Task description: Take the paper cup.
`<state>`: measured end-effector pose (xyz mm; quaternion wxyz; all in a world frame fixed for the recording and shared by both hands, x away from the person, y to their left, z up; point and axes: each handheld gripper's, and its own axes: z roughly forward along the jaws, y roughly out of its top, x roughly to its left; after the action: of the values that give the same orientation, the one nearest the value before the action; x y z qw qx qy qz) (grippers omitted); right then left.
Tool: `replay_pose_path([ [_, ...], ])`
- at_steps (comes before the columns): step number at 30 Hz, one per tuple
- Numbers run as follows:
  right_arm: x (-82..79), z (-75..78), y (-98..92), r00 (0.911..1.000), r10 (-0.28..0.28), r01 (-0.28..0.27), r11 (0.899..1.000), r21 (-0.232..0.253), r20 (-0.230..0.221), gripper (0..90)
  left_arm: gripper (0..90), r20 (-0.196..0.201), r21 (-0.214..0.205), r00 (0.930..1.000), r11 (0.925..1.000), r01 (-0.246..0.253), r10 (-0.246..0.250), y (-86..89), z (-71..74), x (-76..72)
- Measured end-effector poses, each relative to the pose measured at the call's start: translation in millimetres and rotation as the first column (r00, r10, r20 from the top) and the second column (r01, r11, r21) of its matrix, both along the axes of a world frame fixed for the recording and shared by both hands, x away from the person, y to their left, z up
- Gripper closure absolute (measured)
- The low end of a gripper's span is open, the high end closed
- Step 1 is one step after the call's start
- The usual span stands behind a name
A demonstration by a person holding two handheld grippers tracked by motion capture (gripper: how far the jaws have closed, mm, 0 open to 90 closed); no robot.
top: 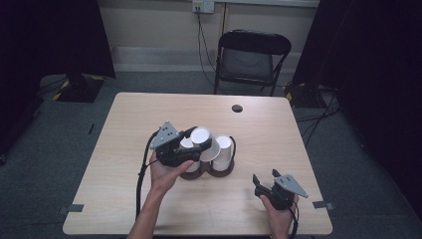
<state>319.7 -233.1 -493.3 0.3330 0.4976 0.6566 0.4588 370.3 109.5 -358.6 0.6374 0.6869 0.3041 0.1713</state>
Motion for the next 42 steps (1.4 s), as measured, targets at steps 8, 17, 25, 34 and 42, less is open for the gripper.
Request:
replay_pose_path([
  [8,-5.9,5.5,7.1,0.9989,0.041,-0.041,0.999,0.017,0.021,28.2,35.6,-0.037,-0.061,0.9990,0.9977,-0.029,0.027,15.8,-8.4,-7.9],
  [17,-15.6,20.4,41.6,0.9817,0.180,-0.181,0.983,0.013,0.062,33.6,35.7,-0.054,-0.091,0.9979,0.9950,-0.041,0.036,27.0,-14.0,-20.3],
  [25,-20.5,32.3,78.3,0.9438,0.318,-0.320,0.947,0.007,0.088,38.2,35.8,-0.065,-0.108,0.9975,0.9935,-0.035,0.028,30.5,-18.3,-30.9],
  [34,-24.5,37.7,106.9,0.8897,0.444,-0.447,0.895,0.001,0.104,40.5,35.8,-0.111,-0.124,0.9938,0.9922,-0.006,-0.008,30.6,-35.6,-32.8],
  [42,-23.8,38.3,117.1,0.8693,0.480,-0.483,0.875,-0.002,0.117,43.7,35.7,-0.133,-0.156,0.9904,0.9875,0.017,-0.038,30.6,-43.1,-37.1],
])
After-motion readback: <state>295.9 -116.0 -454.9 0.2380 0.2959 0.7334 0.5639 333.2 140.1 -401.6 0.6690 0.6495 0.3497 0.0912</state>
